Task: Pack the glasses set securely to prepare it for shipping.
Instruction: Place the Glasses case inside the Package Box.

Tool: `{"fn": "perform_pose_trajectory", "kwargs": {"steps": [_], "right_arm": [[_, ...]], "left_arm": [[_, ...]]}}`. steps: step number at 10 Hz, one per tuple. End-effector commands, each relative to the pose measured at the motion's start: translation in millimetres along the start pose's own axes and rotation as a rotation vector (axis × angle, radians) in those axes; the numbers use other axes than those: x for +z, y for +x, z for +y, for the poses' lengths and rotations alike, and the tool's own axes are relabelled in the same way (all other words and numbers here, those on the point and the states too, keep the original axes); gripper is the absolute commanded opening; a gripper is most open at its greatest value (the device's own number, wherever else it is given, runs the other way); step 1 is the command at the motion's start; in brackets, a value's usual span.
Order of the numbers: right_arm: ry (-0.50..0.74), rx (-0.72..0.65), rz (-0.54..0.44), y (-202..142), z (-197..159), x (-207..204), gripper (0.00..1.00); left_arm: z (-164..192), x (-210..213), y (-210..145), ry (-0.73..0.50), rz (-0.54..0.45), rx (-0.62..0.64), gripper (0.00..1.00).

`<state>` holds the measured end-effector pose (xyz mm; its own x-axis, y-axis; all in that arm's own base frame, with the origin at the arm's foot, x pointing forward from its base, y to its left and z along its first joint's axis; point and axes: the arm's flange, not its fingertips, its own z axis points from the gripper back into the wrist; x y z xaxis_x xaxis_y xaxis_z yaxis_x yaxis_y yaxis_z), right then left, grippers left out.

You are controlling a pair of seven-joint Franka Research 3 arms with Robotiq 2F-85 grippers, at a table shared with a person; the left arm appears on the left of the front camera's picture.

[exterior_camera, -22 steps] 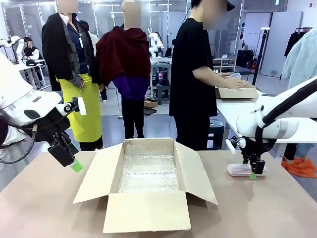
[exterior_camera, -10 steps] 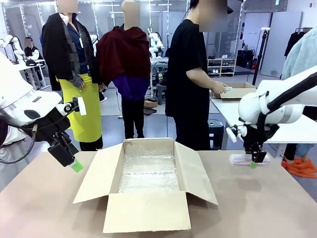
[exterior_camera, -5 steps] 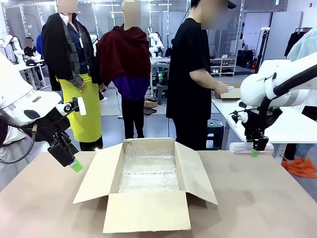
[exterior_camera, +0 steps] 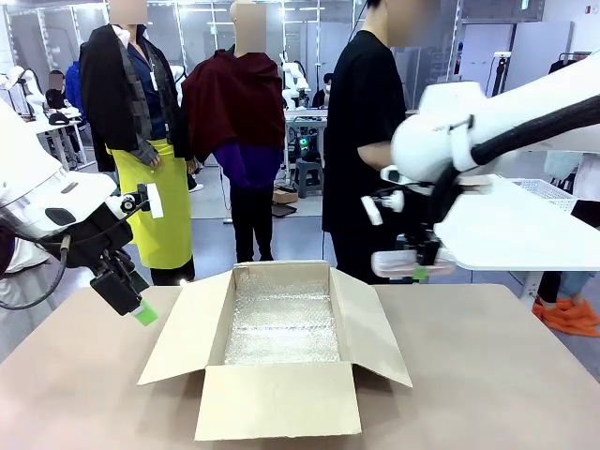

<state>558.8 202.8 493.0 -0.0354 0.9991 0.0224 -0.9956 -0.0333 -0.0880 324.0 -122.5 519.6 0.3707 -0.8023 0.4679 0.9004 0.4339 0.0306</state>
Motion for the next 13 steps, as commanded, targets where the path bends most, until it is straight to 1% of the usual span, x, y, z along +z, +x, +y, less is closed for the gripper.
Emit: {"fn": "perform_pose_trajectory", "kwargs": {"steps": [1,2,4,5,6,7,8,10,11,13], "right_arm": [[0.004,-0.001,0.021,55.3,-16.9,-7.6,0.48],[0.006,0.011,0.033,93.0,-18.5,-14.0,0.48],[0.005,0.010,0.017,151.2,-23.4,-33.0,0.48],[-0.003,0.006,0.008,176.4,-23.5,-44.6,0.48],[0.001,0.022,0.020,200.7,-24.1,-61.0,0.48],[0.012,0.015,0.039,216.2,-26.8,-75.4,0.48],[0.010,0.010,0.036,227.4,-30.7,-88.3,0.48],[-0.005,-0.023,0.017,238.3,-42.3,-109.4,0.48],[0.005,-0.022,0.032,238.5,-45.9,-126.1,0.48],[0.001,-0.030,0.026,236.4,-51.6,-151.2,0.48]], "left_arm": [[-0.7,0.6,-2.0,-0.014,-0.005,-0.002,1.00],[-0.7,0.6,-2.0,-0.014,-0.005,-0.002,1.00],[-0.7,0.6,-2.0,-0.014,-0.005,-0.002,1.00],[-0.7,0.6,-2.0,-0.014,-0.005,-0.002,1.00],[-0.7,0.6,-2.0,-0.014,-0.005,-0.002,1.00],[-0.7,0.6,-2.0,-0.014,-0.005,-0.002,1.00],[-0.7,0.6,-2.0,-0.014,-0.005,-0.002,1.00],[-0.7,0.6,-2.0,-0.014,-0.005,-0.002,1.00],[-0.7,0.6,-2.0,-0.014,-0.005,-0.002,1.00],[-0.7,0.6,-2.0,-0.014,-0.005,-0.002,1.00]]}}
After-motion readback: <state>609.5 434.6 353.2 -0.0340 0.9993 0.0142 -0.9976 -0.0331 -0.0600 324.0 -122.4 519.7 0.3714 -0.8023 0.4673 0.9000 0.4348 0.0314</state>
